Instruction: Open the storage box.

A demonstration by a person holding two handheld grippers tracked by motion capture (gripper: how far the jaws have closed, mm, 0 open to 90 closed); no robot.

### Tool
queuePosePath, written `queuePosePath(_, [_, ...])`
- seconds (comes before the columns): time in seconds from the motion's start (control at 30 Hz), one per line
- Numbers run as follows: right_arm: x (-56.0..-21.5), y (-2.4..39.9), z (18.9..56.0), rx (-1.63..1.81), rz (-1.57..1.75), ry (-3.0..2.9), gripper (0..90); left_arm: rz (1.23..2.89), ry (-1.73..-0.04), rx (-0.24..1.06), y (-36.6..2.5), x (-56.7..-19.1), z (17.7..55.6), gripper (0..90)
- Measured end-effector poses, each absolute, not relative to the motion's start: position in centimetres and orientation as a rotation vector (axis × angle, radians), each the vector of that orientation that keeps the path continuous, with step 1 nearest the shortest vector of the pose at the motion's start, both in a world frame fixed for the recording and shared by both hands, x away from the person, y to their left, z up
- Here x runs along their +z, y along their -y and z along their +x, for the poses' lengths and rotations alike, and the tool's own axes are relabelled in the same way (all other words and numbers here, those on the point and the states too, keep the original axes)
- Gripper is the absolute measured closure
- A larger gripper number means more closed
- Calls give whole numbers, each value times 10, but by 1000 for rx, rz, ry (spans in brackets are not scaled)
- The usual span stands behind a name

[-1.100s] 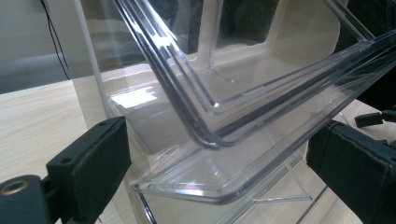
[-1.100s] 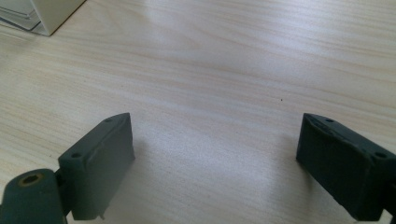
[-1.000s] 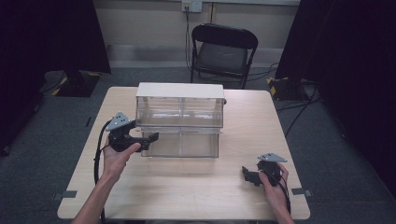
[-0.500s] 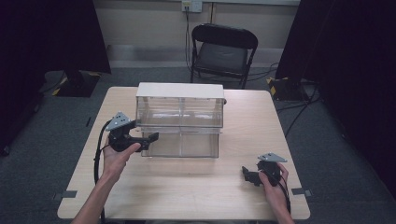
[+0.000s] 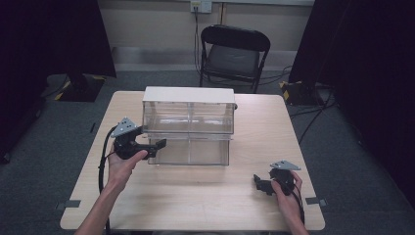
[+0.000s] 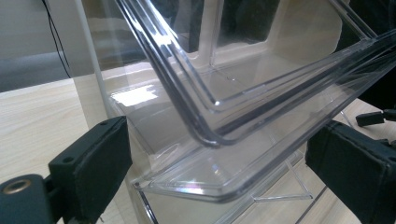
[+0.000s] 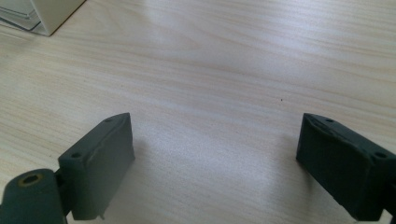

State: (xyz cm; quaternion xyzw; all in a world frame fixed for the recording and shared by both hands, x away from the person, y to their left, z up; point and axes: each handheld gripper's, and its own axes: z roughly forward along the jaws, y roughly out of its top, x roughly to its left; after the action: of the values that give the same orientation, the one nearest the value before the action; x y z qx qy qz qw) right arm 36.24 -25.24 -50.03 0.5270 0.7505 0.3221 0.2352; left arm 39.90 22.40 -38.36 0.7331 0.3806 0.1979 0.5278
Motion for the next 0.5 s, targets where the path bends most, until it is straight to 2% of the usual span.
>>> queuePosePath(0.5, [-500,252,362,884,1446,-2059,104,1752,-916,462,-224,-383,400,67])
